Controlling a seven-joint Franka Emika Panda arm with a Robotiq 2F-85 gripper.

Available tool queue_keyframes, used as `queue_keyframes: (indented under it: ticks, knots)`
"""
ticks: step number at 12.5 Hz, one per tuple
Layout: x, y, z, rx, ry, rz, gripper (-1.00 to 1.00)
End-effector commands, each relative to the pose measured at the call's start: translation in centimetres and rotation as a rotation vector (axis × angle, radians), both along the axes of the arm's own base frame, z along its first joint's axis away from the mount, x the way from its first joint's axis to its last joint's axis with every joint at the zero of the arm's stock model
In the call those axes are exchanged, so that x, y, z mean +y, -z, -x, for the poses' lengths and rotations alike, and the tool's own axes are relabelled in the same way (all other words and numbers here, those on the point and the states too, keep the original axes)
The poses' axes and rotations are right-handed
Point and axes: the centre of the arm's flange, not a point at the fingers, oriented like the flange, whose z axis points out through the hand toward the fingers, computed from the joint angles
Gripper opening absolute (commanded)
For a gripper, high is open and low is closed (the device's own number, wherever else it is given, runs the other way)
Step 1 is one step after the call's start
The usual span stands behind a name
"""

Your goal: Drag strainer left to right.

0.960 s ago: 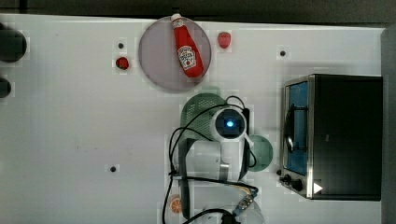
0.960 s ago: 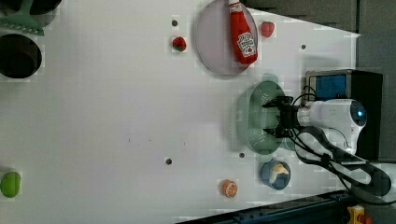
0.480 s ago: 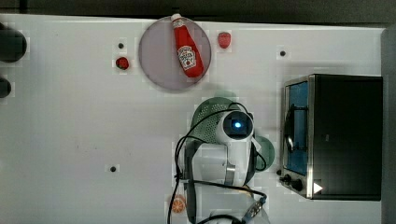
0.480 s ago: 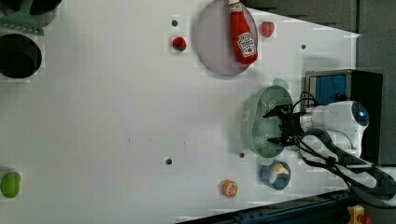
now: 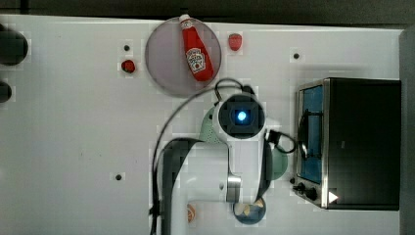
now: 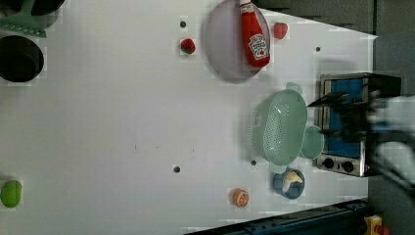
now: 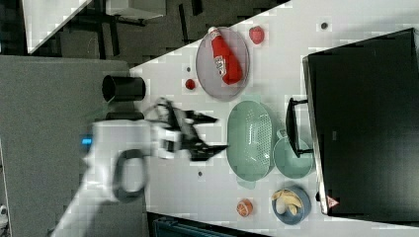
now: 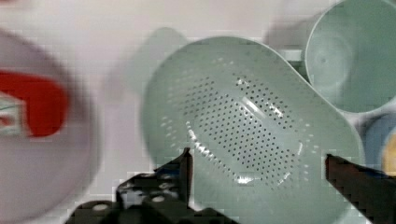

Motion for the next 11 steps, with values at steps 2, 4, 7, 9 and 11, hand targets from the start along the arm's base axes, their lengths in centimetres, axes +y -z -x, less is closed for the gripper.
queue_keyframes:
  ticks: [2, 4, 7, 9, 11]
  knots:
    - [0.2, -11.8, 1.6, 0.054, -0.095, -0.050, 1.00]
    - [0.5, -17.3, 2.6, 0.033, -0.101, -0.073, 1.00]
    - [0.8, -22.7, 4.5, 0.054, -0.201, -0.071, 1.00]
    - [0.8, -23.6, 4.7, 0.052, -0.202, -0.070, 1.00]
    - [0.8, -23.2, 4.6, 0.056, -0.202, -0.071, 1.00]
